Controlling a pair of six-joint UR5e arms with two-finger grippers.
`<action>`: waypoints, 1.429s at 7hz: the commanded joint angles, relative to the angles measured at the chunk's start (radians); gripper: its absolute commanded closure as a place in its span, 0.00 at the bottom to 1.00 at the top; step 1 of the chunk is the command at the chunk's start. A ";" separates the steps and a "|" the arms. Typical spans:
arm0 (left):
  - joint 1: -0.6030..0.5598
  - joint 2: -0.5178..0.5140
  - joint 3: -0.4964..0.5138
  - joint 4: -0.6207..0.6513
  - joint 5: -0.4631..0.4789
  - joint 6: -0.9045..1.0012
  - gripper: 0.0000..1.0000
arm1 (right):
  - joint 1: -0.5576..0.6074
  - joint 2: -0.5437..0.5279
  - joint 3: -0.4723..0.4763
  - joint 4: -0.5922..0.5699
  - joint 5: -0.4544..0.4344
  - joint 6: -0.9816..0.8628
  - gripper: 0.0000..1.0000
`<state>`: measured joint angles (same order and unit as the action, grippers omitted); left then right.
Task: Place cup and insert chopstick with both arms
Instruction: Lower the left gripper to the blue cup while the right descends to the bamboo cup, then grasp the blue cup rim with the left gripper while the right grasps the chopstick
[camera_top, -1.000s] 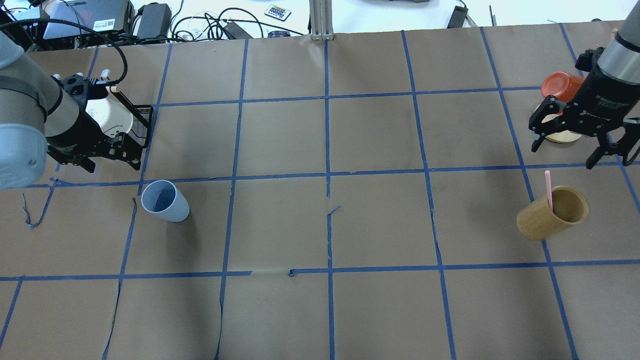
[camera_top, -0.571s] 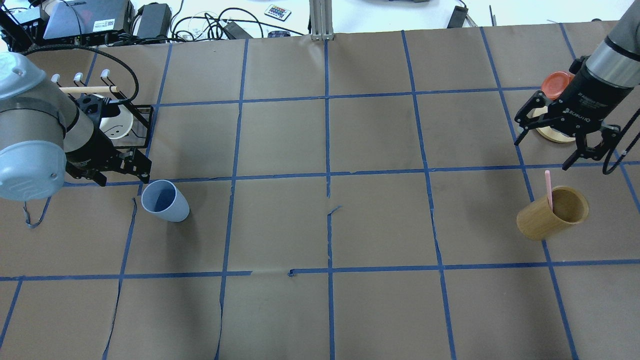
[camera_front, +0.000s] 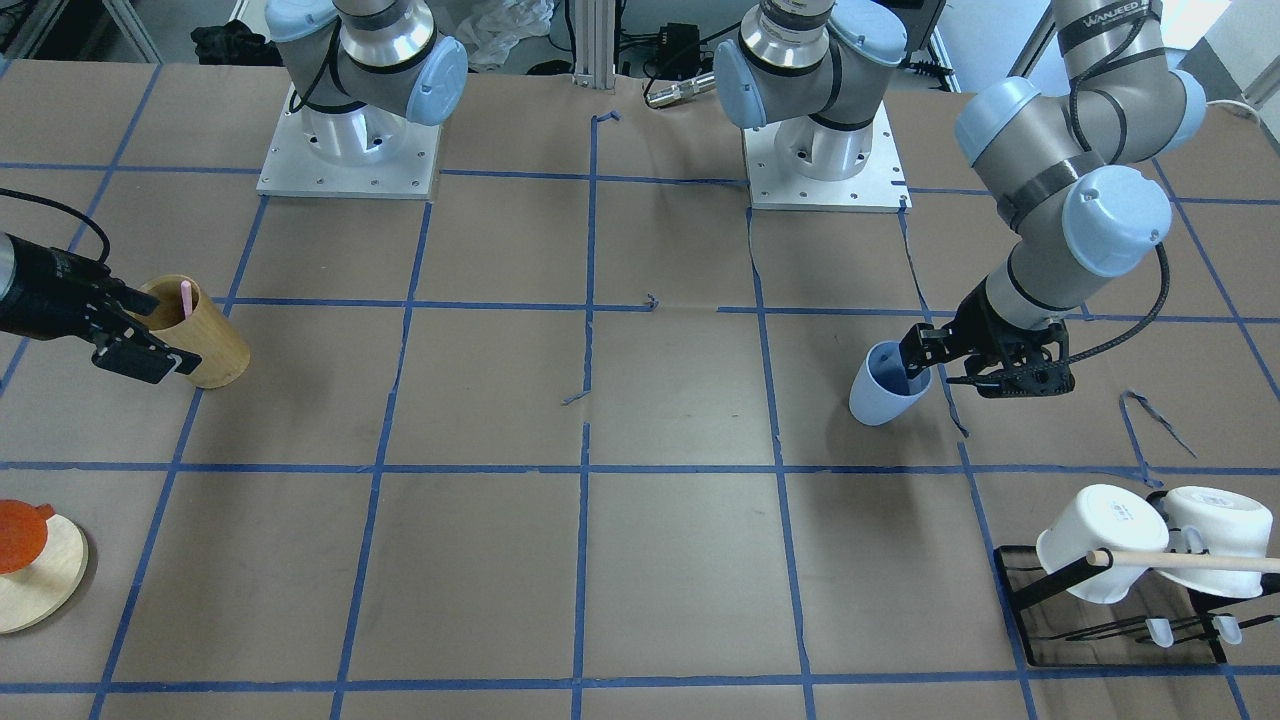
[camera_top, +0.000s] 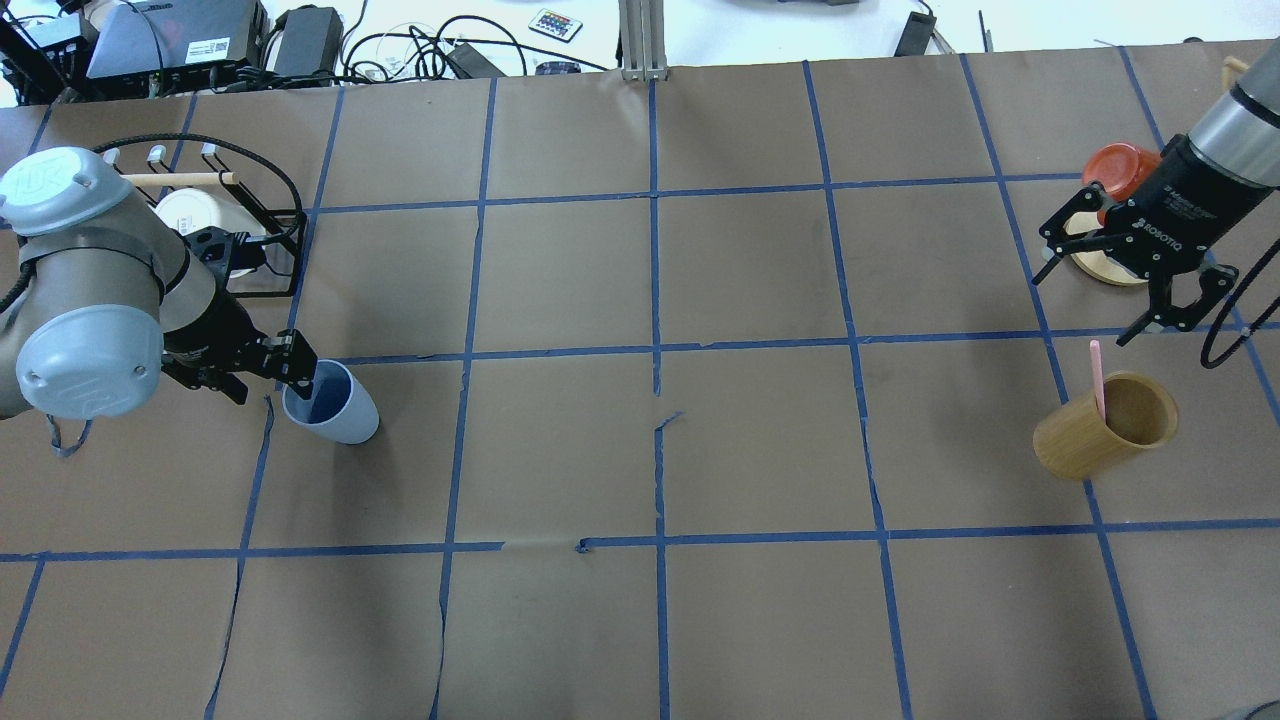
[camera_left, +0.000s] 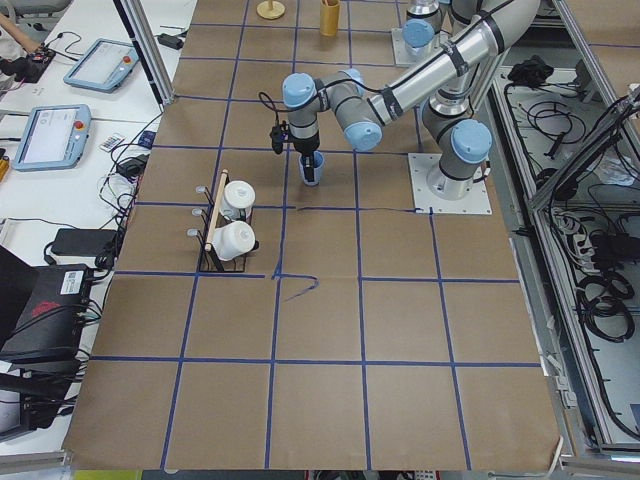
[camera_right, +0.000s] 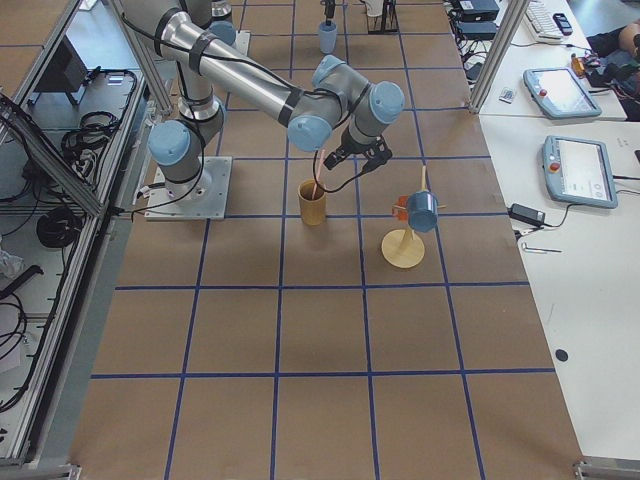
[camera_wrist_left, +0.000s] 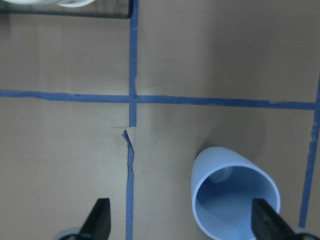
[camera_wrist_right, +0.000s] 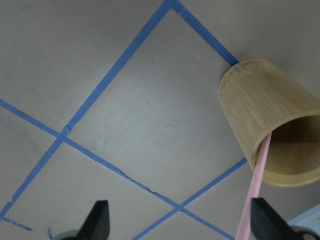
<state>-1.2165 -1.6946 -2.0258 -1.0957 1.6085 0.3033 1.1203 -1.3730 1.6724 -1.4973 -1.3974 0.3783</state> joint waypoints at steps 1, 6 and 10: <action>0.000 -0.028 0.001 -0.001 -0.002 -0.004 1.00 | -0.028 0.002 0.003 0.067 0.021 0.034 0.04; -0.249 0.004 0.196 -0.215 -0.120 -0.214 1.00 | -0.048 -0.003 0.001 0.201 0.021 0.034 0.31; -0.588 -0.127 0.265 0.006 -0.124 -0.805 1.00 | -0.071 -0.001 0.001 0.216 0.011 0.033 0.55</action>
<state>-1.7110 -1.7719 -1.7655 -1.2080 1.4826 -0.3227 1.0583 -1.3751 1.6731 -1.2810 -1.3825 0.4116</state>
